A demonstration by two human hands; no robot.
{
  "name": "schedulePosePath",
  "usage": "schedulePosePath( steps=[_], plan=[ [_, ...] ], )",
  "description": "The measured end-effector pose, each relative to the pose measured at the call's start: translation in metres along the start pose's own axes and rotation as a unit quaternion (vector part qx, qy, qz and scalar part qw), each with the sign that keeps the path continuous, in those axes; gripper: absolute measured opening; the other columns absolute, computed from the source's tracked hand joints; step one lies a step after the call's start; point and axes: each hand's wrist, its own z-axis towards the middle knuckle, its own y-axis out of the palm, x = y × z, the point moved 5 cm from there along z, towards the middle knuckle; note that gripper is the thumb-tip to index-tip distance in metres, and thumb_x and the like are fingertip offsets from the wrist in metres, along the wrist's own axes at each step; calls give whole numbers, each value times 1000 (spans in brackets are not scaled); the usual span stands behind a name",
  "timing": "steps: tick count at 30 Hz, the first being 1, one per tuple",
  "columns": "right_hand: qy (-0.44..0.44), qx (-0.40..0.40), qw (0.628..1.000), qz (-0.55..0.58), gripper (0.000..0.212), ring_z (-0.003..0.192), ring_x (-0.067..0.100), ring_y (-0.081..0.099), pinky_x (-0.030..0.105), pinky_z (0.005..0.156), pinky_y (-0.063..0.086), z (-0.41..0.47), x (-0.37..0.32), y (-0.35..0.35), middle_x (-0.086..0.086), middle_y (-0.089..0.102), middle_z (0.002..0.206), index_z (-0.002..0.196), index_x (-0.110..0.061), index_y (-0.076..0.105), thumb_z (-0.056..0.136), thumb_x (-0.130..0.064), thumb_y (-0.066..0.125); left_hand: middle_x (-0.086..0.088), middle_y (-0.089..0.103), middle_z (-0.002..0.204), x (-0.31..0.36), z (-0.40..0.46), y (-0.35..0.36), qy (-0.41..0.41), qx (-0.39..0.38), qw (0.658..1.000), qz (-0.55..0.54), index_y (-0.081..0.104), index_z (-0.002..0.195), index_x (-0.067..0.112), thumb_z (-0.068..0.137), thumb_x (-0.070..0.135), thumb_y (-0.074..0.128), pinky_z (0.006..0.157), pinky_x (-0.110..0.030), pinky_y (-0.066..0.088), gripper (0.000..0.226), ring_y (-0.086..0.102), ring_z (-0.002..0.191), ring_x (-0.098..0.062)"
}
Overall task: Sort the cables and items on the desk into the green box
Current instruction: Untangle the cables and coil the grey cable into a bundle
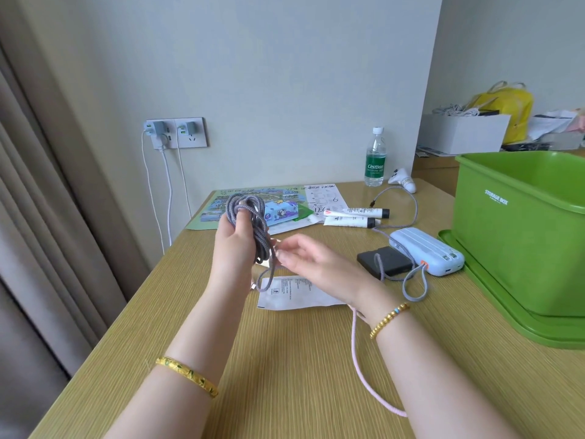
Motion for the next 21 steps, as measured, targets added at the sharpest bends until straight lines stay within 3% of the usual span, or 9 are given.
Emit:
schedulePosePath(
  steps=[3, 5, 7, 10, 11, 14, 17, 21],
  plan=[
    [-29, -12, 999, 41, 22, 96, 4, 62, 24, 95, 45, 3, -2, 5, -3, 66, 103, 108, -22, 56, 89, -34, 56, -5, 59, 77, 4, -1, 0, 35, 4, 998, 52, 51, 82, 21, 95, 37, 38, 67, -33, 45, 24, 55, 69, -21],
    [-46, 22, 998, 26, 11, 84, 7, 61, 23, 86, 47, 5, -2, 1, 2, 66, 95, 97, -18, 60, 91, -26, 55, 2, 59, 65, 6, -2, 2, 42, 3, 997, 64, 51, 81, 17, 95, 33, 41, 48, -18, 42, 23, 53, 54, -13],
    [-59, 65, 996, 24, 13, 77, 5, 58, 15, 76, 48, 4, -1, -7, -3, 66, 85, 88, -14, 61, 93, -22, 52, -3, 56, 65, 7, -4, 3, 36, -9, 996, 79, 51, 85, 11, 94, 32, 43, 36, -15, 35, 24, 47, 46, -12],
    [-80, 120, 979, 141, 25, 69, 7, 59, 20, 72, 53, 3, -2, -18, -8, 61, 68, 74, -16, 56, 96, -19, 44, -4, 59, 64, 7, -4, 6, 16, -50, 993, 104, 52, 82, 13, 94, 32, 44, 40, -18, 38, 24, 49, 44, -11],
    [-84, 137, 966, 204, 27, 61, 9, 58, 24, 62, 54, 3, -2, -22, -5, 58, 62, 73, -14, 53, 98, -19, 41, -4, 59, 65, 7, -5, 9, 13, -77, 989, 123, 53, 80, 15, 94, 33, 45, 44, -21, 39, 24, 51, 48, -13],
    [-81, 214, 921, 317, 27, 36, 8, 39, 16, 34, 32, 1, 3, -35, -6, 45, 46, 76, -12, 44, 100, -17, 34, -3, 59, 61, 4, -13, 20, -8, -211, 964, 160, 56, 78, 14, 95, 39, 44, 47, -24, 36, 33, 48, 50, -18],
    [-58, 248, 894, 369, 28, 30, 4, 26, 11, 30, 17, 1, 11, -46, -9, 37, 41, 76, -11, 45, 100, -17, 34, -2, 56, 55, 0, -26, 32, -32, -325, 938, 114, 53, 75, 11, 97, 38, 39, 38, -20, 35, 38, 45, 43, -14],
    [-22, 195, 928, 317, 25, 31, 3, 23, 11, 30, 16, 1, 14, -40, -9, 34, 42, 78, -9, 56, 97, -21, 46, -3, 59, 61, 2, -18, 30, -84, -238, 965, -66, 55, 84, 11, 98, 39, 36, 43, -20, 42, 37, 55, 47, -11]
  ],
)
